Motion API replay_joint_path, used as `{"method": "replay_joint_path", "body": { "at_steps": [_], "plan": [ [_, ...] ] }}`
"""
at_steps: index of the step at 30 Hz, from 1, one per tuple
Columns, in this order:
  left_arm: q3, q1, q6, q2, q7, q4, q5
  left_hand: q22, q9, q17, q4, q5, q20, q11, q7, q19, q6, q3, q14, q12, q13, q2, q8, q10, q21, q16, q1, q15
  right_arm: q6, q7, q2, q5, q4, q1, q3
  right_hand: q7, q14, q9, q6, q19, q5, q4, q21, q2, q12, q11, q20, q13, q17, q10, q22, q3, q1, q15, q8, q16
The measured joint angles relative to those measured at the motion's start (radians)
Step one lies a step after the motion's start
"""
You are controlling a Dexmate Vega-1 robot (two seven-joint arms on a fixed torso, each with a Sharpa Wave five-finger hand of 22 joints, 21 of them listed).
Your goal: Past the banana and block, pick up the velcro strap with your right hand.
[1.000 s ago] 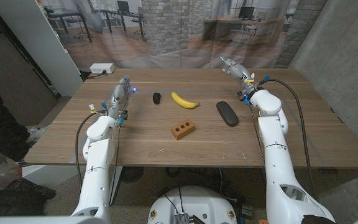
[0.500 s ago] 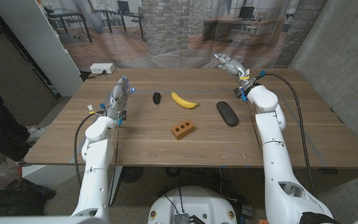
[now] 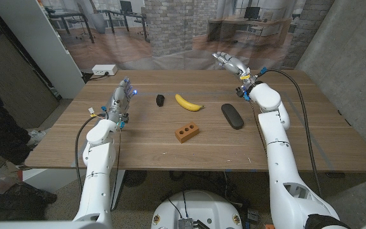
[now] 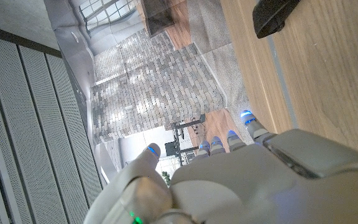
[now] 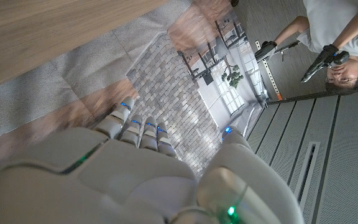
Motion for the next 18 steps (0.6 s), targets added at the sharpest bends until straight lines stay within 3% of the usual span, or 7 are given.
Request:
{"method": "replay_joint_path", "body": {
  "at_steps": [6, 9, 18],
  "plan": [
    [-0.002, 0.001, -0.001, 0.0, 0.0, -0.001, -0.001, 0.0, 0.0, 0.0, 0.0, 0.0, 0.002, 0.0, 0.0, 0.002, 0.0, 0.0, 0.0, 0.0, 0.0, 0.0, 0.0, 0.0, -0.004, 0.0, 0.0, 0.0, 0.012, -0.001, -0.003, -0.029, -0.001, 0.006, -0.016, 0.0, 0.005, 0.0, 0.0, 0.0, 0.0, -0.004, 0.0, 0.005, 0.0, 0.0, 0.0, 0.0, 0.0, 0.0, 0.0, -0.004, 0.005, -0.005, 0.0, 0.0],
    [-0.002, 0.001, -0.001, 0.0, 0.0, -0.001, -0.002, 0.0, 0.0, 0.0, 0.0, 0.0, 0.017, 0.0, 0.0, 0.002, 0.0, 0.0, 0.0, 0.0, 0.0, 0.0, 0.0, 0.0, -0.008, 0.0, 0.0, 0.0, 0.015, -0.002, -0.004, -0.042, -0.003, 0.009, -0.024, 0.003, 0.005, 0.0, 0.003, 0.0, 0.0, -0.004, 0.0, 0.005, 0.0, 0.0, 0.0, 0.0, 0.0, 0.0, 0.0, -0.004, 0.005, -0.005, 0.0, 0.0],
    [-0.006, 0.003, -0.001, 0.0, 0.004, -0.005, -0.002, 0.0, 0.0, 0.0, 0.0, 0.0, 0.017, 0.0, 0.0, 0.002, 0.0, 0.0, 0.0, 0.0, 0.0, 0.0, 0.0, 0.0, -0.012, 0.0, 0.0, 0.0, 0.028, -0.009, -0.01, -0.099, -0.015, 0.016, -0.052, 0.003, 0.005, 0.0, 0.004, 0.0, 0.0, -0.011, 0.0, 0.0, 0.0, -0.002, 0.0, 0.0, 0.0, 0.009, 0.0, -0.003, 0.01, -0.005, 0.0, 0.0]
  ]
}}
